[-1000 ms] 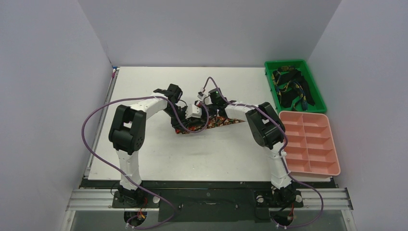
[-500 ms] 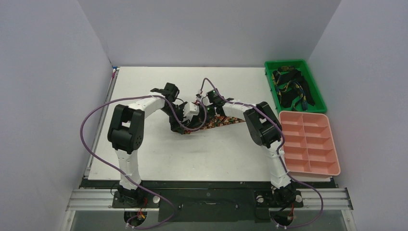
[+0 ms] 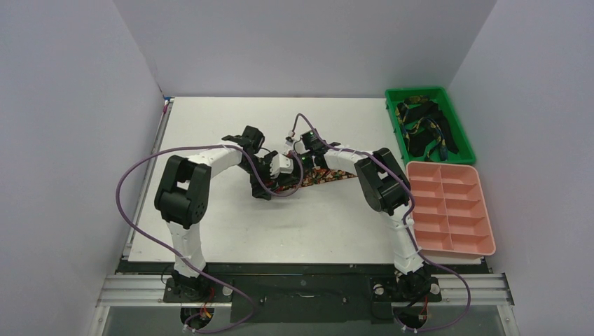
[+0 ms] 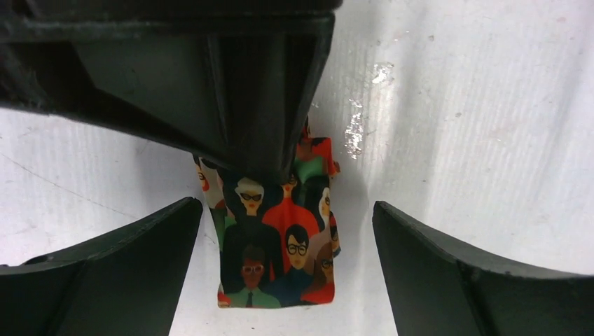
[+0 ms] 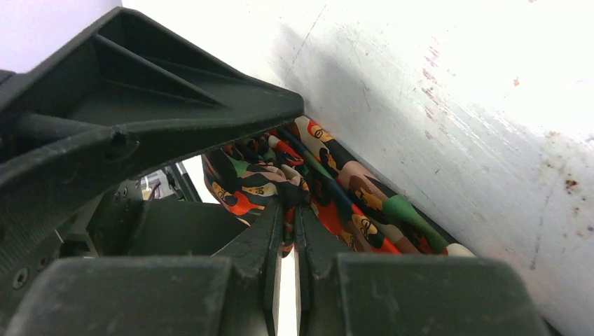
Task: Roll the ties
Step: Roll the tie at the center of the board.
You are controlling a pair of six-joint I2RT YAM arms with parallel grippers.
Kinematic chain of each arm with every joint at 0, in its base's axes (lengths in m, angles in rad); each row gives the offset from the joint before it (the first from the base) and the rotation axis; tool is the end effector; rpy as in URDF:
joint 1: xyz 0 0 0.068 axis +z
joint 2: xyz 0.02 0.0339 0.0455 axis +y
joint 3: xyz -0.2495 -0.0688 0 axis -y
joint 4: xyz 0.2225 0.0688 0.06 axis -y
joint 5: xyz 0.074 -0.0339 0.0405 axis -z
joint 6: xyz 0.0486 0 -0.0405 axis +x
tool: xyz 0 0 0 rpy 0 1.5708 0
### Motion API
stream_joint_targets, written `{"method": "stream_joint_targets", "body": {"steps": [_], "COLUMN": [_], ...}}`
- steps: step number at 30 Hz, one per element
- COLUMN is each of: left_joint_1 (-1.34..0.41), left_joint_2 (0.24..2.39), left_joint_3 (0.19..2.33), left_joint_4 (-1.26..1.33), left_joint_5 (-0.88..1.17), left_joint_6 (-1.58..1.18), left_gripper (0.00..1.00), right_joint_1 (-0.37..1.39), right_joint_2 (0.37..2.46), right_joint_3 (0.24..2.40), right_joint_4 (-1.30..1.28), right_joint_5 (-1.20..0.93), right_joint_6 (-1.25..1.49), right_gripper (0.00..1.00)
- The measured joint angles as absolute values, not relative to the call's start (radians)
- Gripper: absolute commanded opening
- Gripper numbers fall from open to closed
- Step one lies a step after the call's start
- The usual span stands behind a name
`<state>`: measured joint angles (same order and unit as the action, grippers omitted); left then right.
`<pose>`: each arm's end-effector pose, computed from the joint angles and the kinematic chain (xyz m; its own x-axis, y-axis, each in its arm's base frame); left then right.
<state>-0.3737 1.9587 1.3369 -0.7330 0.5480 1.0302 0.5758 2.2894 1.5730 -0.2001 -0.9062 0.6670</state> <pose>0.3212 -0.1531 0.1508 -0.1117 0.8299 -0.5466 0.9935 0.0823 -0.0781 0.3606 0.2797 0.1179 -0.9792 -0.1808 -0.0918 -0.1678 0.4688 0.8672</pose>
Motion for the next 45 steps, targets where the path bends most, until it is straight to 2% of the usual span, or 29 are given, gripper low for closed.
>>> {"method": "stream_joint_targets", "body": {"steps": [1,6,8,9,11,12,13,15,17,20,22,23,25,26,27,30,37,45], "left_joint_1": [-0.378,-0.392,-0.391,-0.390,-0.384,-0.381,-0.377,-0.374,-0.374,-0.382,-0.389,-0.393,-0.398,-0.398,-0.398,-0.394,-0.297,-0.279], "left_joint_2": [1.959,1.964,1.969,1.973,1.979,1.980,1.980,1.980,1.980,1.980,1.980,1.980,1.983,1.987,1.991,1.994,1.992,1.992], "left_joint_3": [1.335,1.330,1.336,1.341,1.354,1.359,1.363,1.366,1.366,1.366,1.365,1.365,1.365,1.367,1.367,1.370,1.370,1.370], "left_joint_4": [-0.723,-0.683,-0.685,-0.688,-0.701,-0.707,-0.712,-0.719,-0.727,-0.722,-0.712,-0.702,-0.679,-0.672,-0.669,-0.679,-0.734,-0.755], "left_joint_5": [0.543,0.513,0.511,0.512,0.514,0.515,0.516,0.521,0.531,0.534,0.532,0.527,0.506,0.500,0.497,0.505,0.563,0.609], "left_joint_6": [1.027,1.012,1.018,1.023,1.032,1.035,1.039,1.048,1.047,1.032,1.024,1.016,1.004,1.003,1.001,1.009,1.061,1.084], "left_gripper": [0.81,0.39,0.32,0.31,0.32,0.41,0.58,0.73,0.77,0.74,0.58,0.45,0.39,0.42,0.55,0.75,0.77,0.67], "right_joint_1": [0.576,0.576,0.576,0.576,0.575,0.575,0.575,0.575,0.575,0.575,0.575,0.575,0.569,0.569,0.569,0.565,0.555,0.558], "right_joint_2": [2.289,2.289,2.289,2.289,2.289,2.289,2.289,2.289,2.289,2.289,2.289,2.289,2.289,2.289,2.289,2.289,2.297,2.297], "right_joint_3": [1.573,1.573,1.573,1.573,1.571,1.569,1.567,1.563,1.563,1.563,1.563,1.563,1.563,1.563,1.565,1.580,1.637,1.663], "right_joint_4": [-0.197,-0.171,-0.156,-0.147,-0.126,-0.110,-0.096,-0.069,-0.043,-0.015,-0.007,-0.006,-0.019,-0.041,-0.061,-0.160,-0.327,-0.373], "right_joint_5": [-0.907,-0.907,-0.907,-0.909,-0.911,-0.912,-0.913,-0.917,-0.919,-0.921,-0.921,-0.922,-0.925,-0.925,-0.919,-0.880,-0.812,-0.785], "right_joint_6": [0.671,0.697,0.710,0.719,0.741,0.752,0.765,0.787,0.800,0.810,0.814,0.814,0.804,0.781,0.762,0.659,0.488,0.428], "right_gripper": [0.00,0.00,0.00,0.00,0.00,0.00,0.00,0.00,0.00,0.00,0.00,0.00,0.00,0.00,0.00,0.00,0.00,0.00]}}
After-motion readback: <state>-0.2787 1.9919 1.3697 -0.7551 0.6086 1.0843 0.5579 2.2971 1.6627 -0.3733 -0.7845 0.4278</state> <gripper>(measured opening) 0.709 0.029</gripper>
